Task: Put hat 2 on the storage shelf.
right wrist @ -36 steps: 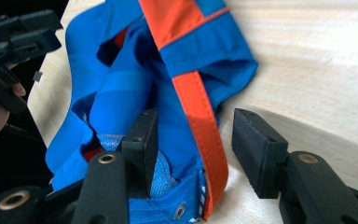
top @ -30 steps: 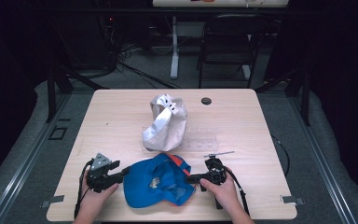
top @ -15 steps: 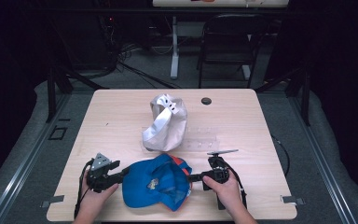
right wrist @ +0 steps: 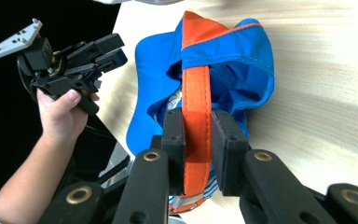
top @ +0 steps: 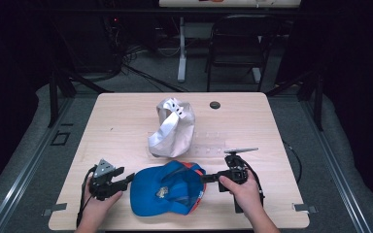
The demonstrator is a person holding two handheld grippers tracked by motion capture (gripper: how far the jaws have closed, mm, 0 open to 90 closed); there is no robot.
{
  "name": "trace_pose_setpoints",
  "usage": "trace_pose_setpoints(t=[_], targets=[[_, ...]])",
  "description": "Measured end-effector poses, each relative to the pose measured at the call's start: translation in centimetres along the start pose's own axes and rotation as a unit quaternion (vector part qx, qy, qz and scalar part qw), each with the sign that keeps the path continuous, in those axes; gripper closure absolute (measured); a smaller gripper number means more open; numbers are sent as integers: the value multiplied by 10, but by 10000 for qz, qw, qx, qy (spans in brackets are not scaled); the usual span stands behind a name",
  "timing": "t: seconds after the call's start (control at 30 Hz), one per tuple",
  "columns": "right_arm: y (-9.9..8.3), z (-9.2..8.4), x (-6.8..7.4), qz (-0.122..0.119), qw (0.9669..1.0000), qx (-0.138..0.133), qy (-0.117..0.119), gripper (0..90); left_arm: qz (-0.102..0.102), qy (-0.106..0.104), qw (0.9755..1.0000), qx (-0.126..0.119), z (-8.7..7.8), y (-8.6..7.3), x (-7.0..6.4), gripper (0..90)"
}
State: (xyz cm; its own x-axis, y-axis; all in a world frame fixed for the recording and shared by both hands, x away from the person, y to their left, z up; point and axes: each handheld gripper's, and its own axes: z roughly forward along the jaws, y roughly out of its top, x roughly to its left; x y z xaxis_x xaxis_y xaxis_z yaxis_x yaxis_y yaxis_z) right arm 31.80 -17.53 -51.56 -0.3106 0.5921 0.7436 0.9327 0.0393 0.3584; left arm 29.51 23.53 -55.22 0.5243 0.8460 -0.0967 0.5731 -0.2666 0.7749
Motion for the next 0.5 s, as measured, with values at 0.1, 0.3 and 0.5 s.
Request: trace_pose_setpoints(t=[0.1,0.3,0.5], targets=[[1,-7,-1,116,9999,-32,7,772,9,4,10000,1,0,0,0,482],[2,-24,-3,321,9994,-131,-15,771,24,29,10000,11,-1,0,-1,482],[4,-41,-3,442,9989,-123,91,771,-13,45,10000,-44,-1,0,1,482]])
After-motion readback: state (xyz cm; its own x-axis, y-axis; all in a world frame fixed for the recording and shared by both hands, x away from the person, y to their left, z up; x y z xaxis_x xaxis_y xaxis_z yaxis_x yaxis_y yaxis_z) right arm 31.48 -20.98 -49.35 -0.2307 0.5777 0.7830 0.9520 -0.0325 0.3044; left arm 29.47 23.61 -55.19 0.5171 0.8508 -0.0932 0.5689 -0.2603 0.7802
